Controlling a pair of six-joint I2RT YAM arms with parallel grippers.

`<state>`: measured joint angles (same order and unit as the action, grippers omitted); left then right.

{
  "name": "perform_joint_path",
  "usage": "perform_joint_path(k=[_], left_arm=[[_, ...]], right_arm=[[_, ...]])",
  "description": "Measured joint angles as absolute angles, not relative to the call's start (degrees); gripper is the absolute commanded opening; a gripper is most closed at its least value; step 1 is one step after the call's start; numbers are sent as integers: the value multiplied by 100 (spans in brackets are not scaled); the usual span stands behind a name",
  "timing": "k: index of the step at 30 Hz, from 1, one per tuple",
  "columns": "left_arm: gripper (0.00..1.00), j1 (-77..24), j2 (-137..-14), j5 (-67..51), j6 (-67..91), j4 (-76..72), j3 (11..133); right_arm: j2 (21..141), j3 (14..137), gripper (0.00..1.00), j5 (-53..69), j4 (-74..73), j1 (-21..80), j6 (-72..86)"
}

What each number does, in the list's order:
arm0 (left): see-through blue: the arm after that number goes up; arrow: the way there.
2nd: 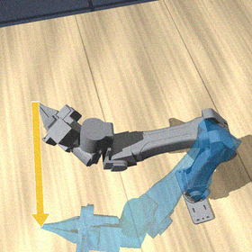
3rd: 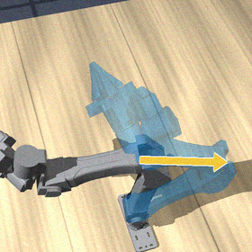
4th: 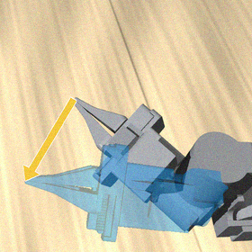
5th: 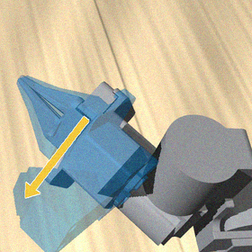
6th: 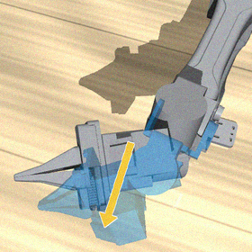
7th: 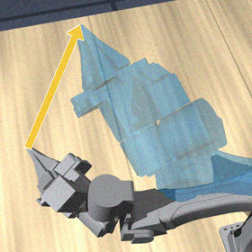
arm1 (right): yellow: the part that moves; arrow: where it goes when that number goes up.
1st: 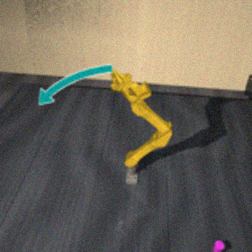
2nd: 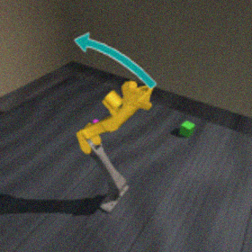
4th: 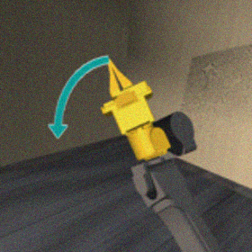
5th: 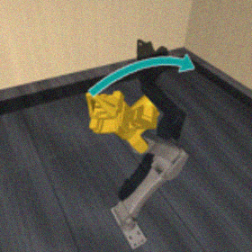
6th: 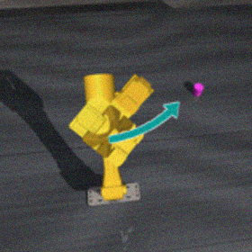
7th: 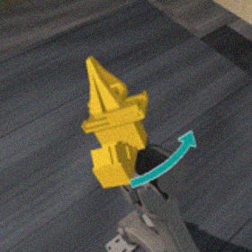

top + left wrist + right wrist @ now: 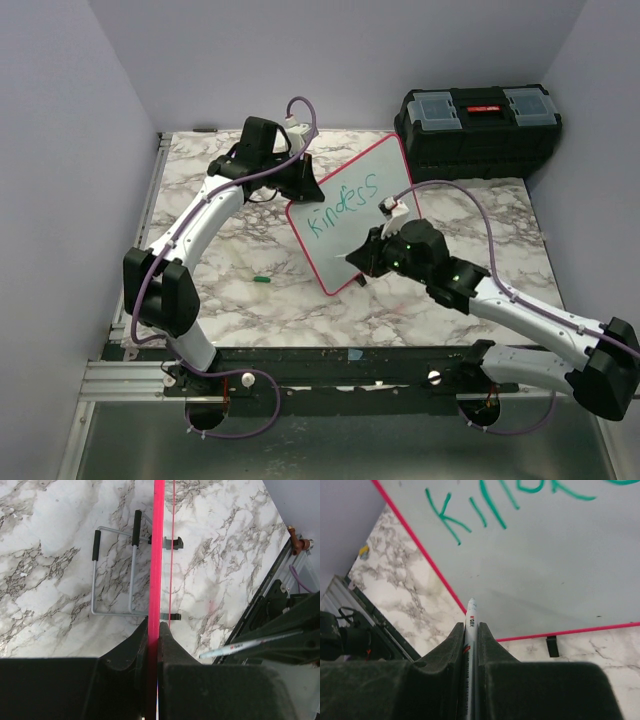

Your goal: Write a sentence on the whiteboard

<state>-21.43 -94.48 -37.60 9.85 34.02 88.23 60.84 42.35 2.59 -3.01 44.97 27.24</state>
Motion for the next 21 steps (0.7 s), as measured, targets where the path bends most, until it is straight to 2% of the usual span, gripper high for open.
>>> perform_joint_path(k=[7,21], left_arm=[[0,-2069,-9559,-3876,1100,3183,8739],[0,-1951,-9596,-3997,1190,3006,8597]], right_arm=[[6580,4235,1,97,-191,5059,2547],[7048,4364,1,-298,130,5129,2171]])
